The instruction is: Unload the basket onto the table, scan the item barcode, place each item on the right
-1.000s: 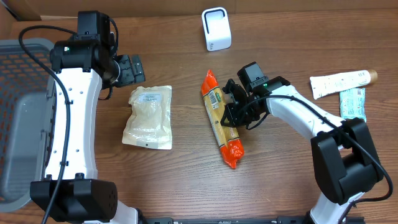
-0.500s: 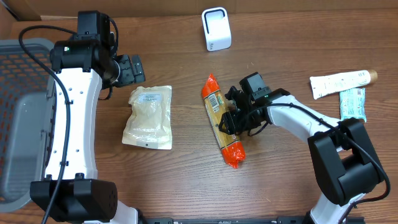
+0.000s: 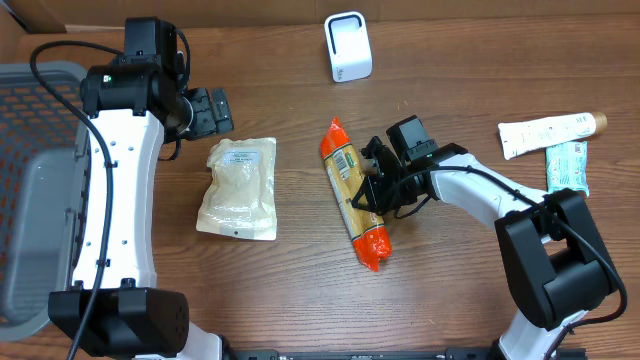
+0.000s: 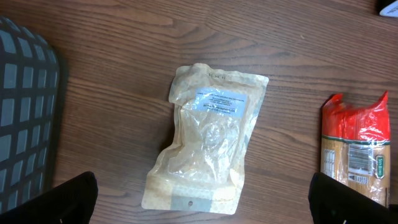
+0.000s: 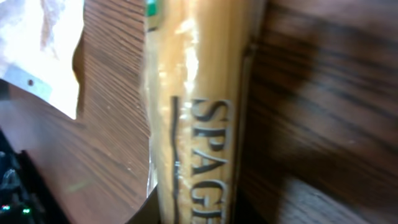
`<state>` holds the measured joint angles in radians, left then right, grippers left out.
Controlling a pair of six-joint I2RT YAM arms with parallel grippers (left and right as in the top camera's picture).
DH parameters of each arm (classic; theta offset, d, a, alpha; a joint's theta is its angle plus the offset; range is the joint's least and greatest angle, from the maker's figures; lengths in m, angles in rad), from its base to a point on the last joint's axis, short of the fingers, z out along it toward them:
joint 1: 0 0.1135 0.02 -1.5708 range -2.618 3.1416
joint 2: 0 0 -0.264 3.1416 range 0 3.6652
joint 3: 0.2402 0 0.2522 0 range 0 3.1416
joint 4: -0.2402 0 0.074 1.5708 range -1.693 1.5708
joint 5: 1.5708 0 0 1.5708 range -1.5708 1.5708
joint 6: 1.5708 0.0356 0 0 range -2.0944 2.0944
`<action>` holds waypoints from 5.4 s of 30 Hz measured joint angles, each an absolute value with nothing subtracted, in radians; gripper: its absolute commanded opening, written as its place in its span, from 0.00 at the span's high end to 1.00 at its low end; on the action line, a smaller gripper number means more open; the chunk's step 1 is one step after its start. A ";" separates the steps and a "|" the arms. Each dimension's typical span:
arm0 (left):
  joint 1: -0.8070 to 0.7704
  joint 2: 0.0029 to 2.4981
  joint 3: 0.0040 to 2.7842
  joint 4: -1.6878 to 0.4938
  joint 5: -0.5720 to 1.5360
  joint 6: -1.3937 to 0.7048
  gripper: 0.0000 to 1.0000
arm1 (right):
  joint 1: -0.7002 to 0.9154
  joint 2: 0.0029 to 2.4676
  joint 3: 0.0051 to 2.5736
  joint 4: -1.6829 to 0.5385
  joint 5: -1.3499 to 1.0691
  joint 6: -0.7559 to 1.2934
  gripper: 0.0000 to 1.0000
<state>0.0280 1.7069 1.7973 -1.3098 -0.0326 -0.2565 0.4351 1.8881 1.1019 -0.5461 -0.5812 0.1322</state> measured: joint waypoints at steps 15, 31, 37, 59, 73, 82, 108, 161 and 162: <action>0.028 1.707 1.797 -1.310 -0.033 -0.257 0.00 | 0.314 1.769 1.180 -0.653 -0.961 0.138 0.96; 0.028 1.707 1.797 -1.310 -0.033 -0.257 0.00 | 0.232 1.400 1.224 -0.654 -1.166 0.214 0.96; 0.028 1.707 1.797 -1.310 -0.033 -0.257 0.00 | 0.249 1.402 1.244 -0.684 -1.040 0.293 0.97; 0.028 1.707 1.797 -1.310 -0.033 -0.257 0.00 | 0.552 2.073 1.853 -0.674 0.616 -0.086 0.96; 0.028 1.707 1.797 -1.310 -0.033 -0.257 0.00 | 0.552 2.354 1.853 -0.112 0.845 -0.709 0.96; 0.028 1.707 1.797 -1.310 -0.033 -0.257 0.01 | 0.550 2.465 1.853 -0.031 0.976 -0.833 0.96; 0.028 1.707 1.797 -1.310 -0.033 -0.257 0.01 | 0.551 2.329 1.853 -0.018 1.137 -0.919 0.96; 0.028 1.708 1.794 -1.310 -0.033 -0.257 0.01 | -0.450 1.555 1.019 -0.624 -0.319 0.451 0.00; 0.028 1.708 1.794 -1.310 -0.033 -0.257 0.00 | -0.445 1.543 1.048 -0.676 -0.327 0.442 0.00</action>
<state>0.0280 1.7077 1.7939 -1.3098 -0.0330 -0.2565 -0.4450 1.5433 1.0477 -0.6762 -0.3271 0.4416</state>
